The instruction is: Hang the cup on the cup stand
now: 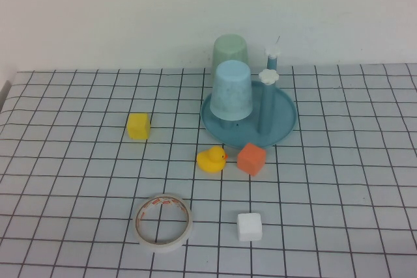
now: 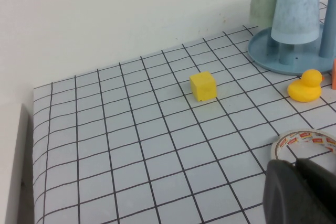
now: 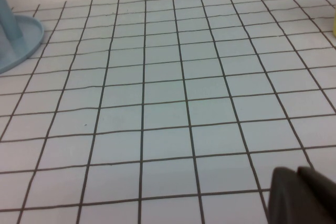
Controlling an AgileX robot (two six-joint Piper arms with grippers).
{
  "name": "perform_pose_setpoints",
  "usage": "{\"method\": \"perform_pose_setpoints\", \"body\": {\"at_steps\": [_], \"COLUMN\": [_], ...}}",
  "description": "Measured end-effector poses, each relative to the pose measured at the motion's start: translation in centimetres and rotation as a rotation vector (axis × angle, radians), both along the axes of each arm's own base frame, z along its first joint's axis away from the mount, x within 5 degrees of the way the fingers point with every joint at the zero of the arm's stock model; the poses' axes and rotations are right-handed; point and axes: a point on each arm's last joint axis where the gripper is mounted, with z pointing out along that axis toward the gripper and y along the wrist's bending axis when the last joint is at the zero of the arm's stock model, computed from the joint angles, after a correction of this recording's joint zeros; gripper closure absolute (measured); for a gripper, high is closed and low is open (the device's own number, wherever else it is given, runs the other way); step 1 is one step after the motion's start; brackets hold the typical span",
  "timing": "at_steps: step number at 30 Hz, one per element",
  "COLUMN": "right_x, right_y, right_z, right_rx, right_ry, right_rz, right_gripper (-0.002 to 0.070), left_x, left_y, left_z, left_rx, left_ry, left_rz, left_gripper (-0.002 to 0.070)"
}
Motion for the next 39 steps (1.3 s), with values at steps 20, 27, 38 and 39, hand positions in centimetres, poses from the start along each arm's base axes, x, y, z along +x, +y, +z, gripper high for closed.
{"method": "perform_pose_setpoints", "body": {"at_steps": [20, 27, 38, 39], "right_x": [0.0, 0.0, 0.0, 0.0], "right_y": [0.0, 0.0, 0.0, 0.0], "right_z": [0.0, 0.0, 0.0, 0.0], "right_rx": [0.003, 0.003, 0.004, 0.003], "right_ry": [0.001, 0.001, 0.003, 0.002], "right_rz": [-0.001, -0.001, -0.001, -0.001], "right_gripper": [0.0678, 0.0678, 0.0678, 0.0678], "left_x": [1.5, 2.6, 1.9, 1.8], "left_y": [-2.6, -1.8, -0.7, -0.7], "left_z": [-4.3, -7.6, -10.4, -10.6], "left_rx": [-0.011, -0.101, -0.068, -0.063], "left_ry": [-0.113, -0.229, -0.081, -0.062], "left_rz": [-0.085, 0.175, 0.346, 0.346], "left_gripper": [0.0676, 0.0676, 0.0676, 0.0676]}}
